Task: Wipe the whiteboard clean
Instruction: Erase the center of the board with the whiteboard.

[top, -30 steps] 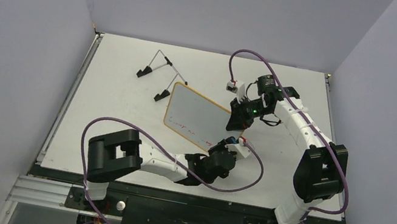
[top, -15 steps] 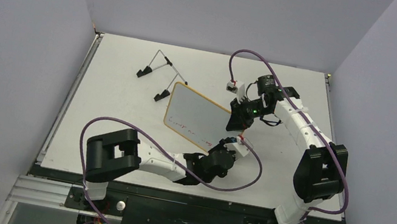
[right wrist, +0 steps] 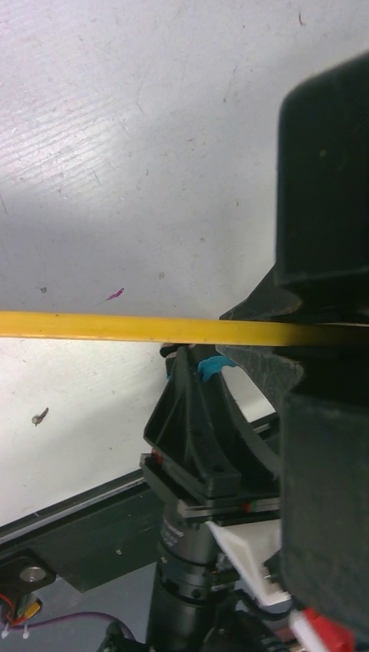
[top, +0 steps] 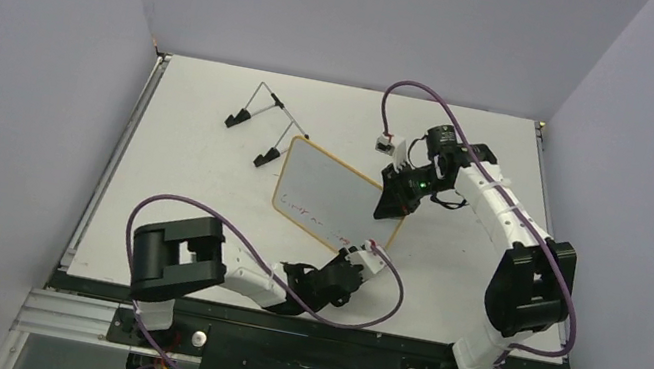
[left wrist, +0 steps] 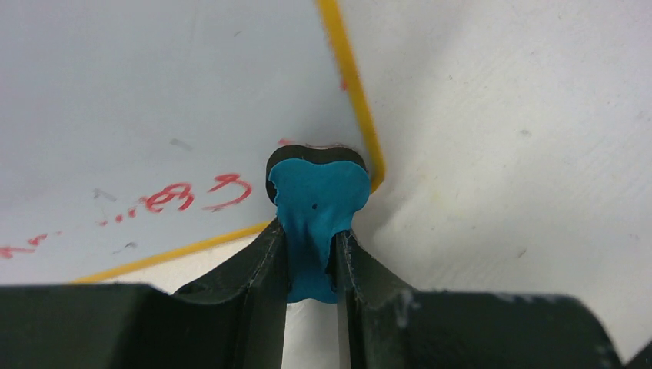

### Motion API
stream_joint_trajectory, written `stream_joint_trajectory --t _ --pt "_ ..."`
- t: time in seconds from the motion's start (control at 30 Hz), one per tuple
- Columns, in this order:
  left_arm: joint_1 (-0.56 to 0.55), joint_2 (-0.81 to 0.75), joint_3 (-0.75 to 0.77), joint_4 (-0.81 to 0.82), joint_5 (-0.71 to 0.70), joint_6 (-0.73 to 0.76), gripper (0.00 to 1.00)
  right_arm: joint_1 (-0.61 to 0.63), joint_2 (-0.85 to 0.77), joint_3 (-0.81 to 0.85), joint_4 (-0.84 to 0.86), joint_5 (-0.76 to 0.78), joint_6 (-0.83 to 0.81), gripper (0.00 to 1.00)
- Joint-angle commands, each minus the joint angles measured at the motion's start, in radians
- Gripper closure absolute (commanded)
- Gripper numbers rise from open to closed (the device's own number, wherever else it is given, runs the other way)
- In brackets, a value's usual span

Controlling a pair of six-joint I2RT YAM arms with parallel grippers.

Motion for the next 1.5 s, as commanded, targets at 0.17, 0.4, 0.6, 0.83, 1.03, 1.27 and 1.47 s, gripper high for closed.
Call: stream_joint_trajectory --t 0.17,0.4,0.6,0.83,1.03,1.27,1.47 --pt "0.167 -0.409 -0.203 0.056 0.141 -0.120 1.00 -0.053 -0.102 0.027 -0.035 -0.069 0.020 1.00" --pt "0.492 -0.649 -0.403 0.038 0.386 -0.229 1.00 -0.061 -0.079 0.051 -0.096 -0.039 -0.011 1.00" --pt "0.636 -0.674 -0.444 0.015 0.471 -0.302 1.00 -0.075 -0.077 0.084 -0.126 -0.044 -0.019 1.00" --pt "0.718 -0.558 -0.433 0.103 0.550 -0.332 1.00 -0.087 -0.076 0.102 -0.154 -0.105 -0.002 1.00" --pt "0.719 -0.385 -0.415 0.280 0.572 -0.313 1.00 -0.097 -0.047 0.106 -0.185 -0.158 0.031 1.00" --pt "0.716 -0.292 -0.367 0.342 0.544 -0.265 1.00 -0.100 -0.029 0.077 -0.196 -0.174 0.040 1.00" --pt "0.706 -0.236 -0.316 0.359 0.499 -0.252 1.00 -0.100 -0.002 0.069 -0.208 -0.217 0.032 1.00"
